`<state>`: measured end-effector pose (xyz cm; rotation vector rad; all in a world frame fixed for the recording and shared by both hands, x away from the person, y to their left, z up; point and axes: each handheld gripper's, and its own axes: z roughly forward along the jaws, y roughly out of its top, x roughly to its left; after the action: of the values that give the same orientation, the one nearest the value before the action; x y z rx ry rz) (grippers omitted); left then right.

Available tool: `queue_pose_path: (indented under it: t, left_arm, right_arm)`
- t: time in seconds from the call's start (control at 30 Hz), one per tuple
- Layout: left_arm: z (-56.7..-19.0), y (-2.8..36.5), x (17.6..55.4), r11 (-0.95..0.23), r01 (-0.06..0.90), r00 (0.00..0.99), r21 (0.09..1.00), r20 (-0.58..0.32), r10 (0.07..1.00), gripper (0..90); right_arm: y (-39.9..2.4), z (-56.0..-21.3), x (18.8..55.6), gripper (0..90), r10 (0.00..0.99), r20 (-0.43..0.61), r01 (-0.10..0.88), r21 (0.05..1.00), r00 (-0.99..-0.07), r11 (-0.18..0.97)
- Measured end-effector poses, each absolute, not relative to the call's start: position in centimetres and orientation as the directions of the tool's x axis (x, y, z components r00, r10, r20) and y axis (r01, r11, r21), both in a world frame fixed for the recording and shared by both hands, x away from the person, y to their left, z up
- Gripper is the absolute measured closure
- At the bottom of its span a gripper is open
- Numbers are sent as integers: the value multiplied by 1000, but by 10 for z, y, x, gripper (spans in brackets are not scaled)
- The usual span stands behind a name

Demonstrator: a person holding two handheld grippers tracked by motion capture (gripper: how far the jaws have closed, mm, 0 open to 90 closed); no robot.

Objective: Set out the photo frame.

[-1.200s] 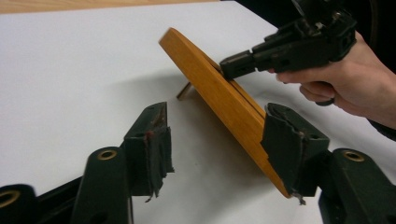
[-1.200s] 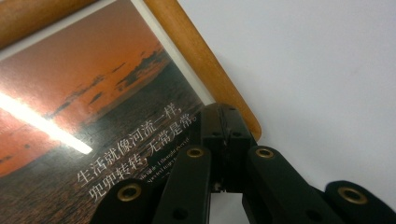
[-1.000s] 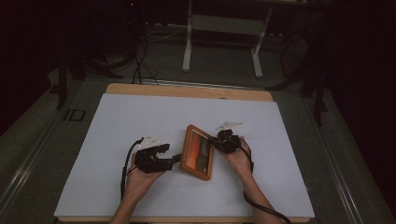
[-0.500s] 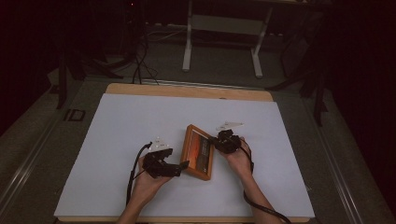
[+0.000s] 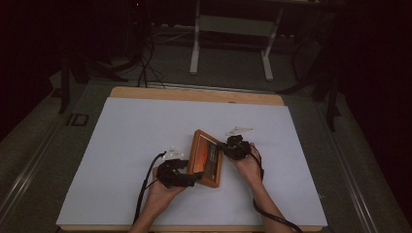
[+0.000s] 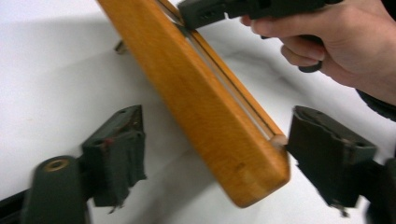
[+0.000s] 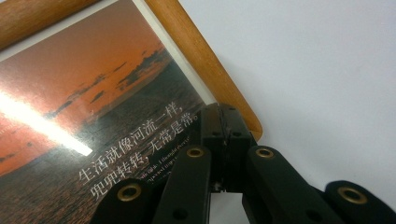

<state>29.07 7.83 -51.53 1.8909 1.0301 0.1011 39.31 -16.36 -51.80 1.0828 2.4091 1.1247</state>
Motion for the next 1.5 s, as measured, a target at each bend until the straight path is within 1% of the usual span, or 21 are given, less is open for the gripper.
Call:
queue_pose_path:
  t: [0.07,0.1,0.23,0.27,0.4,0.53,0.83,1.03,1.27,1.3,1.43,1.47,1.5]
  left_arm:
    - [-515,76,291,-199,609,641,768,-328,694,243]
    - [-515,75,291,-196,611,639,767,-333,693,282]
    - [-515,72,292,-190,623,638,758,-353,684,392]
    - [-515,72,292,-190,623,638,758,-353,684,402]
    - [-516,72,295,-178,649,626,740,-386,677,422]
    - [-515,72,296,-169,659,618,732,-400,677,436]
    - [-514,70,296,-157,665,604,730,-402,688,459]
    - [-510,66,296,-171,650,615,741,-380,691,485]
    - [-506,60,294,-188,630,629,754,-352,693,505]
    - [-504,58,293,-194,623,632,758,-341,696,508]
    - [-501,54,289,-207,606,640,768,-316,701,523]
    - [-501,54,289,-207,606,640,768,-316,701,533]
    - [-500,51,288,-193,614,634,765,-333,698,553]
  right_arm:
    - [-164,-518,393,900,727,66,516,749,-683,416]
    - [-164,-518,393,900,728,67,516,750,-682,414]
    - [-164,-519,393,900,728,70,514,754,-682,409]
    - [-164,-519,393,900,728,70,514,754,-682,409]
    - [-164,-519,392,900,724,63,507,756,-686,415]
    - [-165,-519,392,900,720,58,501,756,-692,421]
    - [-165,-518,389,900,718,34,490,753,-695,439]
    - [-171,-516,385,897,716,22,478,760,-697,441]
    - [-180,-506,374,837,706,12,452,776,-709,441]
    - [-184,-500,369,794,691,11,439,780,-722,447]
    - [-191,-486,359,732,667,-15,404,786,-745,468]
    - [-191,-486,359,732,667,-15,404,786,-745,468]
    - [-196,-478,353,695,650,-21,385,791,-759,475]
